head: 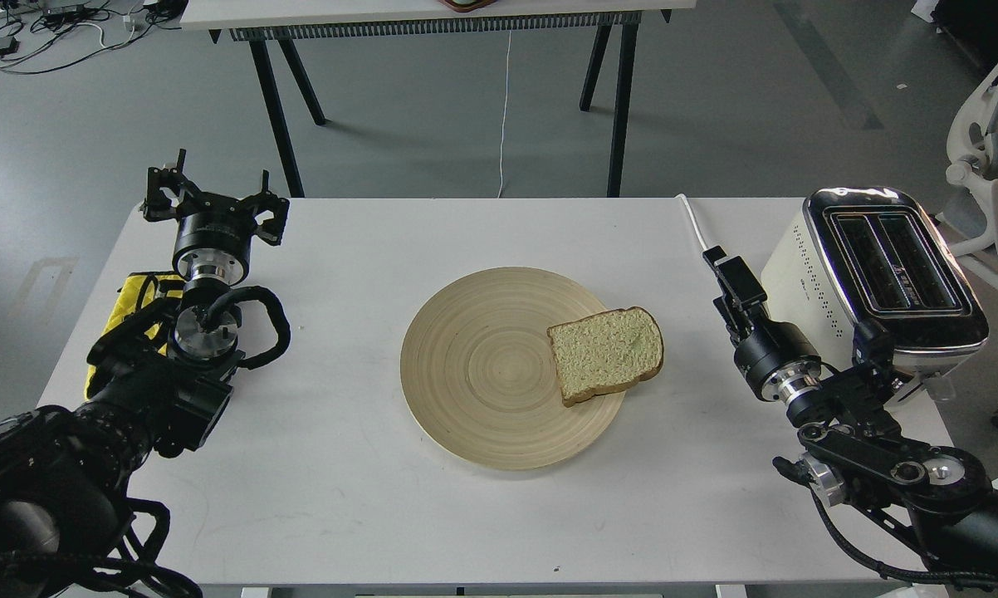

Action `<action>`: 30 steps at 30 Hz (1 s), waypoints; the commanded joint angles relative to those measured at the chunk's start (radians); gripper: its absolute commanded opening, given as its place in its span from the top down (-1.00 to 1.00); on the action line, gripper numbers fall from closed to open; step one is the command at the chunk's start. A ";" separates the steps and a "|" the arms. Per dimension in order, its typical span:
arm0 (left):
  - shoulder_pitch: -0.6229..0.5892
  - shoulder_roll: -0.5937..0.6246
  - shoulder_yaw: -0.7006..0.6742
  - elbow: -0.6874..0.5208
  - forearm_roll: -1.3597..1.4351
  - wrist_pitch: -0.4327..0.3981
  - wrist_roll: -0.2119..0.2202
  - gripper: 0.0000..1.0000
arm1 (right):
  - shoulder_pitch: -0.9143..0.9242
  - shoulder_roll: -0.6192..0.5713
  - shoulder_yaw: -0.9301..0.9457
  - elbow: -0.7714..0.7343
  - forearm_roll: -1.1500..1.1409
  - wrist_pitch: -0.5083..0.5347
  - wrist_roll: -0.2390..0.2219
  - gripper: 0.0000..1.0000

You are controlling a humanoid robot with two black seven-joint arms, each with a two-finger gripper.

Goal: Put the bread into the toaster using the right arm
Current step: 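Lower the right gripper and move it toward the bread slice on the plate, then reach the right gripper to the bread slice edge and grasp it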

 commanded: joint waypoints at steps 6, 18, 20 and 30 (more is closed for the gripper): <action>0.001 0.000 0.000 0.000 0.000 0.000 0.001 -1.00 | 0.010 0.035 -0.169 -0.011 -0.004 -0.080 0.000 -0.98; 0.001 0.000 0.000 0.000 0.001 0.000 0.001 -1.00 | 0.008 0.112 -0.259 0.000 -0.037 -0.080 0.000 -0.23; 0.001 0.000 0.000 0.000 0.000 0.000 0.001 -1.00 | 0.008 0.114 -0.259 0.000 -0.040 -0.080 0.000 0.05; -0.001 0.000 0.000 0.000 0.001 0.000 0.000 -1.00 | 0.011 0.104 -0.253 0.004 -0.038 -0.080 0.000 0.79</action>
